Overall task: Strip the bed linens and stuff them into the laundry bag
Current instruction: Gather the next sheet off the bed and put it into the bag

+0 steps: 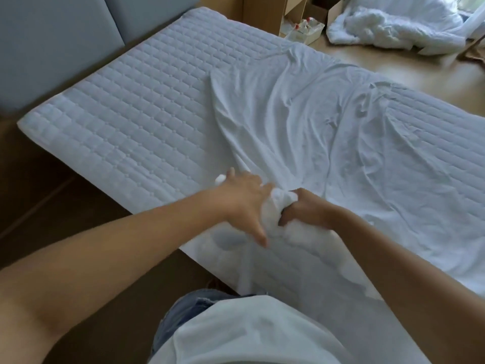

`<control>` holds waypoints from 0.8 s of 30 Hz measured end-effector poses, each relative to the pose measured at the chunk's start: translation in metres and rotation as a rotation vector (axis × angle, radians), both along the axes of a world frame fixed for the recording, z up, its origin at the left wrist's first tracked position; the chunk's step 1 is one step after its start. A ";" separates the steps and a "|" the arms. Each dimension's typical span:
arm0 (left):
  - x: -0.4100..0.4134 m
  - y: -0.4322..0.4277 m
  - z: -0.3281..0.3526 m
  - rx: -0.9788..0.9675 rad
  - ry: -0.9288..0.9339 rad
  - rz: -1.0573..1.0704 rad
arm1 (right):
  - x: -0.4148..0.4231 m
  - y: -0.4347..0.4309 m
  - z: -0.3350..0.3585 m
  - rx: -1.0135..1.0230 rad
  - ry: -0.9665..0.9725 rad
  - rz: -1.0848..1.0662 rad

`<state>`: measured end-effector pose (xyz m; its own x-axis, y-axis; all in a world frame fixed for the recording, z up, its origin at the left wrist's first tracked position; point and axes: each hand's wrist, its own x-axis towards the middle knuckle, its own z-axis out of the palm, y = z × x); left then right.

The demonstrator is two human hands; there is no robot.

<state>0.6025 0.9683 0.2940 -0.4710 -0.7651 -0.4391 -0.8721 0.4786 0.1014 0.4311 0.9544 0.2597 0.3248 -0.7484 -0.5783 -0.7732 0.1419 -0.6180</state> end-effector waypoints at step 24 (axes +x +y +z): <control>0.011 -0.026 0.002 0.181 -0.019 0.143 | 0.021 0.014 -0.018 -0.263 0.138 0.050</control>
<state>0.6132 0.9422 0.2963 -0.3539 -0.7312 -0.5832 -0.9322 0.3260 0.1570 0.4524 0.9682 0.2418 0.2973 -0.8634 -0.4077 -0.8543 -0.0499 -0.5174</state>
